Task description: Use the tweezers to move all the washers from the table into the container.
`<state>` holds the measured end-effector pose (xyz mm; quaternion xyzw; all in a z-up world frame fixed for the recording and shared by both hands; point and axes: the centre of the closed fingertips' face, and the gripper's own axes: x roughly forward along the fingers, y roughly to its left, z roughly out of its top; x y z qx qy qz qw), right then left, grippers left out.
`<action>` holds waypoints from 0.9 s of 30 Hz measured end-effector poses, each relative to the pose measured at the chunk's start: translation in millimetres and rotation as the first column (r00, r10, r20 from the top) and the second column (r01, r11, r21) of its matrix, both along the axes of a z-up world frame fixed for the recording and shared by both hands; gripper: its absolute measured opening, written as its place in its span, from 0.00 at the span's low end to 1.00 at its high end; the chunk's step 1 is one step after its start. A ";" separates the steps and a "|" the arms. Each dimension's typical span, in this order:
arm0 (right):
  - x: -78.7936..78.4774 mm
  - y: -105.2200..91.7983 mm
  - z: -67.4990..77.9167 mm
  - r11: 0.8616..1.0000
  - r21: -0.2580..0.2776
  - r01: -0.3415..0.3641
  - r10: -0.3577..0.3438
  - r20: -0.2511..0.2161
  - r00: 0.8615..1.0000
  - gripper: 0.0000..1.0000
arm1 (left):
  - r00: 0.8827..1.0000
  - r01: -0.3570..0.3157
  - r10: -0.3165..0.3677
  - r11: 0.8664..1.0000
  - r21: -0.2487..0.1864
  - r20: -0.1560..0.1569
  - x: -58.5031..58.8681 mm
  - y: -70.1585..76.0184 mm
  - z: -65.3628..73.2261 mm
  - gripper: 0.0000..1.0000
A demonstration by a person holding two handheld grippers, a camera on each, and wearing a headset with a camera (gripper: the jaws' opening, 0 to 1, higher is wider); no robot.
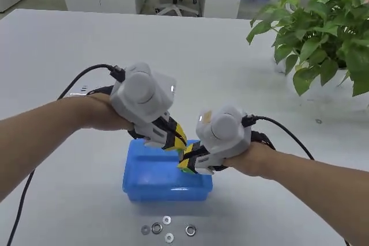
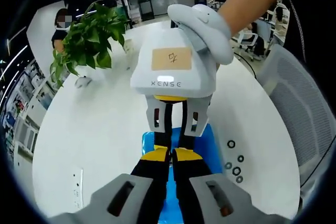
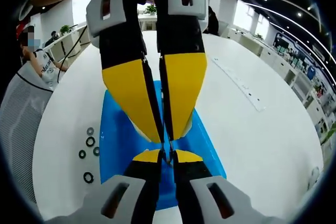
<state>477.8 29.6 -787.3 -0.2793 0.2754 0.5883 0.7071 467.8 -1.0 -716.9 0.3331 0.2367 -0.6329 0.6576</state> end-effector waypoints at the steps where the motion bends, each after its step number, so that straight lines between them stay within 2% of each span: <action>1: 0.0 -0.1 0.1 1.000 -0.001 0.001 -0.001 -0.002 1.000 0.10 | 1.000 0.000 0.000 1.000 0.001 0.000 0.2 -0.1 0.2 0.06; 15: -2.0 0.9 0.0 1.000 -0.007 -0.004 0.004 0.005 1.000 0.11 | 1.000 0.019 -0.019 1.000 0.013 0.004 -2.1 0.0 -0.2 0.06; 22: -4.3 -1.1 6.3 1.000 0.007 -0.003 0.003 0.014 1.000 0.11 | 1.000 0.023 -0.023 1.000 0.021 0.008 -5.6 -0.2 5.9 0.06; 27: -5.6 -3.2 15.7 1.000 0.016 -0.003 0.003 0.032 0.999 0.11 | 1.000 0.023 -0.024 1.000 0.020 0.014 -8.0 -1.8 15.4 0.06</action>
